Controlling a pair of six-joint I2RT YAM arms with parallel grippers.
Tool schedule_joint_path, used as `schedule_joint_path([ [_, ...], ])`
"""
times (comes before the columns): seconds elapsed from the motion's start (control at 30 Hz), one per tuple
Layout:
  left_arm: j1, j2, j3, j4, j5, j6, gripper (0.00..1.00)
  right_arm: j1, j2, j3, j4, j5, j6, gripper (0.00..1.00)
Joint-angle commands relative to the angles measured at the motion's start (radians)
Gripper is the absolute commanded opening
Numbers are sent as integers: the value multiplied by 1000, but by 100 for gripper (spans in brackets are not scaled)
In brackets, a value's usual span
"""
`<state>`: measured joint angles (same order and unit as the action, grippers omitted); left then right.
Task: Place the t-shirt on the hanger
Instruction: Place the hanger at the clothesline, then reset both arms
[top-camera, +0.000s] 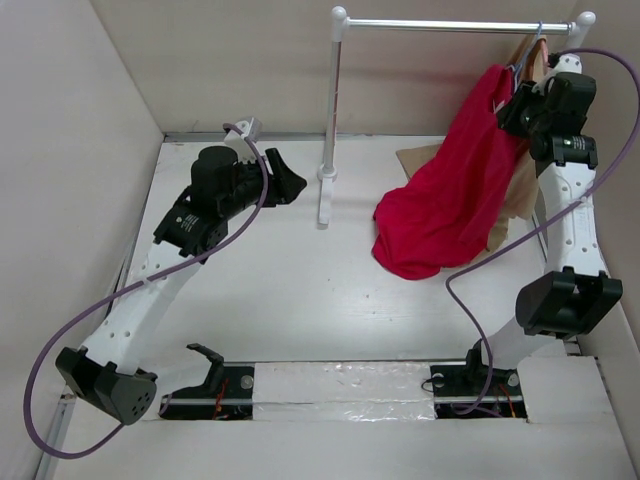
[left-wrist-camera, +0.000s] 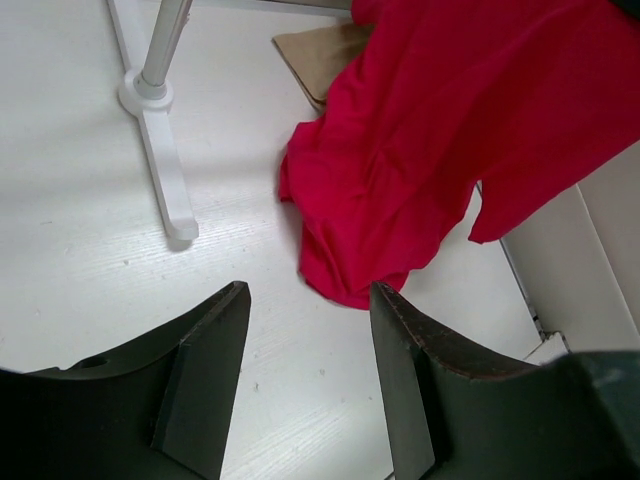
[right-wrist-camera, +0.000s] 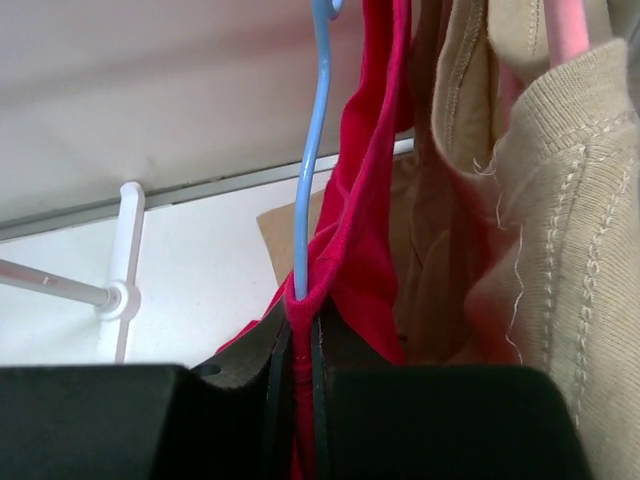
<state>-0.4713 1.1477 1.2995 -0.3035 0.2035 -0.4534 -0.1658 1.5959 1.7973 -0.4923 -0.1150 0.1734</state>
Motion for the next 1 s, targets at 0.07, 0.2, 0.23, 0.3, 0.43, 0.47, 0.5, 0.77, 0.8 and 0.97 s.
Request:
schedule_joint_path([
  [0.07,-1,-11,-2,53,20,4,51,-20,-50,30,46,-18,21,58],
  [0.2,-1,-11,38,32,-12,18,56,-11,-99,106,26,21,70,100],
  [0.23,-1,-8,50,14,-21,19,57,-2,-129,129,31,24,81,100],
  [0.3,25,-6,85,-8,-45,16,62,8,-168,151,26,40,119,100],
  [0.43,34,-11,124,-20,-70,-13,65,38,-336,50,152,-9,233,100],
  [0.47,34,-11,127,-22,-75,-22,66,60,-434,-67,202,-32,253,100],
  [0.5,34,-13,138,-20,-73,-31,66,69,-482,-132,249,-93,273,100],
  [0.77,34,-141,115,14,-255,-57,70,219,-798,-545,407,-423,391,100],
  [0.8,34,-158,87,14,-277,-59,70,251,-854,-573,376,-407,387,100],
  [0.97,34,-267,-38,35,-306,-111,73,282,-982,-737,198,-319,362,100],
])
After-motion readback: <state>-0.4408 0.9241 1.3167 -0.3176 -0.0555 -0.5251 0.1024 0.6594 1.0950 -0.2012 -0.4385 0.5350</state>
